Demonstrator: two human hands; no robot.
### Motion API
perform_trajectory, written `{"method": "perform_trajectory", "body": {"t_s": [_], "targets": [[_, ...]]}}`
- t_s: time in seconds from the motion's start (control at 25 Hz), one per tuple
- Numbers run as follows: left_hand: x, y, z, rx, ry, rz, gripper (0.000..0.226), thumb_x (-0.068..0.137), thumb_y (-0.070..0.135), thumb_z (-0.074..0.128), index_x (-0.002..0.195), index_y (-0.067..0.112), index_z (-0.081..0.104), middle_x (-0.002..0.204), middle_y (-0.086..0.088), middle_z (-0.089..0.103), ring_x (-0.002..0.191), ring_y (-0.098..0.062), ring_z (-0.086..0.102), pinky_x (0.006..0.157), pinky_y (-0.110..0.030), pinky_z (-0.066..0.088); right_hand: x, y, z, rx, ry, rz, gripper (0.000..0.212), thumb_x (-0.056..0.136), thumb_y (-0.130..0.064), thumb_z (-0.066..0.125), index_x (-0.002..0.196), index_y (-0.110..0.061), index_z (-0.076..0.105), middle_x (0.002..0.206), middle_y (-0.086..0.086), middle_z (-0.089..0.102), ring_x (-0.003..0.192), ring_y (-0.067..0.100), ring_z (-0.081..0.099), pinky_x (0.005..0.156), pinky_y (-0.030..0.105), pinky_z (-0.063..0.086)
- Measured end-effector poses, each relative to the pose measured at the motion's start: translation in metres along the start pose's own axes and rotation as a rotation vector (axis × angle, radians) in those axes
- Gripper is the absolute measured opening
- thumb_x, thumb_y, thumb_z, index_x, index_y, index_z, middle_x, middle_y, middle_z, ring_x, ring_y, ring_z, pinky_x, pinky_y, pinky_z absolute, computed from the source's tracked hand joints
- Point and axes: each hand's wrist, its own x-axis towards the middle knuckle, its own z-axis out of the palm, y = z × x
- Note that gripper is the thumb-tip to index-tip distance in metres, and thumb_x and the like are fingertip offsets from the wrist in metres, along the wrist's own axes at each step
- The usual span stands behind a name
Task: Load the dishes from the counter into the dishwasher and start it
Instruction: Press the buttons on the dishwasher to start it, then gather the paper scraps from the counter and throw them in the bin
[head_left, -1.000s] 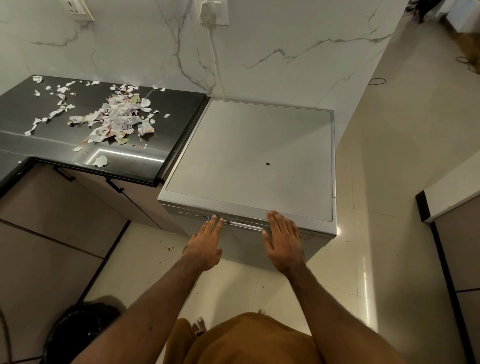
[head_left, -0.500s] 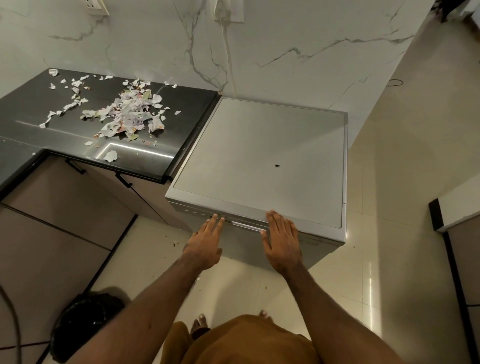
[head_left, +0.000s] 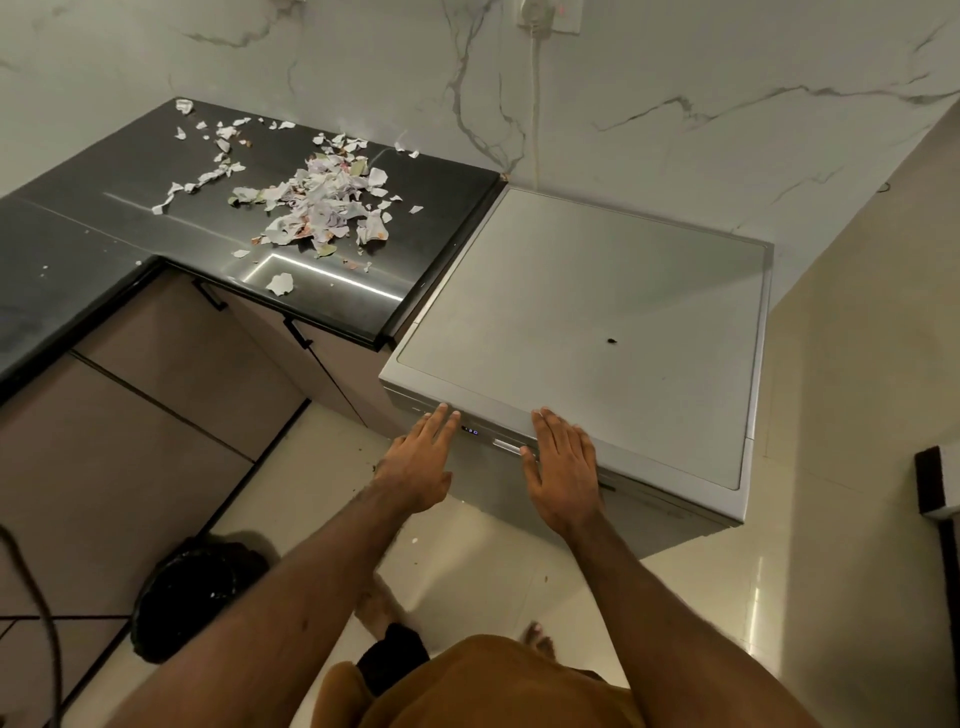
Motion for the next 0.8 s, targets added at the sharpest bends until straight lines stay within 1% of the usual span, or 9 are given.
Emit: {"method": "perform_trajectory", "body": {"t_s": [0.12,0.32,0.52,0.64,0.8], "targets": [[0.003,-0.025,-0.005,-0.018,0.022,-0.005,0.1,0.097,0.036,0.062,0.164,0.022,-0.011,0.172,0.002,-0.014,0.159,-0.024,0.001,0.123,-0.05,0.026,0.016,-0.02,0.01,-0.006,-0.009,-0.004,0.058,0.104,-0.041,0.042,0.156,-0.016,0.044,0.159,0.004,0.046,0.148,0.021,0.039,0.126,0.044,0.022],[0.009,-0.086,-0.019,-0.061,0.043,-0.052,0.098,0.097,0.032,0.062,0.163,0.024,-0.01,0.172,0.002,-0.011,0.159,-0.023,0.001,0.123,-0.051,0.023,0.05,-0.075,0.033,0.018,-0.062,-0.041,0.06,0.106,-0.043,0.038,0.16,-0.016,0.037,0.163,0.004,0.04,0.152,0.02,0.033,0.128,0.044,0.018],[0.017,-0.171,-0.038,-0.061,0.054,-0.078,0.097,0.098,0.039,0.062,0.164,0.02,-0.007,0.172,0.001,-0.011,0.159,-0.023,0.0,0.123,-0.049,0.024,0.095,-0.147,0.066,0.067,-0.035,-0.074,0.057,0.106,-0.038,0.047,0.157,-0.015,0.041,0.16,0.005,0.044,0.15,0.022,0.036,0.127,0.044,0.022],[0.024,-0.229,-0.057,-0.075,0.072,-0.109,0.096,0.099,0.042,0.06,0.164,0.018,-0.006,0.172,0.002,-0.011,0.159,-0.021,-0.002,0.124,-0.049,0.024,0.125,-0.197,0.086,0.09,-0.02,-0.132,0.056,0.105,-0.036,0.052,0.156,-0.014,0.042,0.159,0.006,0.044,0.149,0.023,0.037,0.125,0.042,0.025],[0.024,-0.296,-0.079,-0.056,0.077,-0.104,0.094,0.1,0.041,0.059,0.164,0.017,-0.004,0.172,0.002,-0.01,0.159,-0.02,-0.001,0.123,-0.049,0.024,0.156,-0.256,0.109,0.081,-0.027,-0.127,0.059,0.106,-0.039,0.05,0.158,-0.013,0.039,0.16,0.007,0.043,0.149,0.023,0.037,0.124,0.042,0.029]]}}
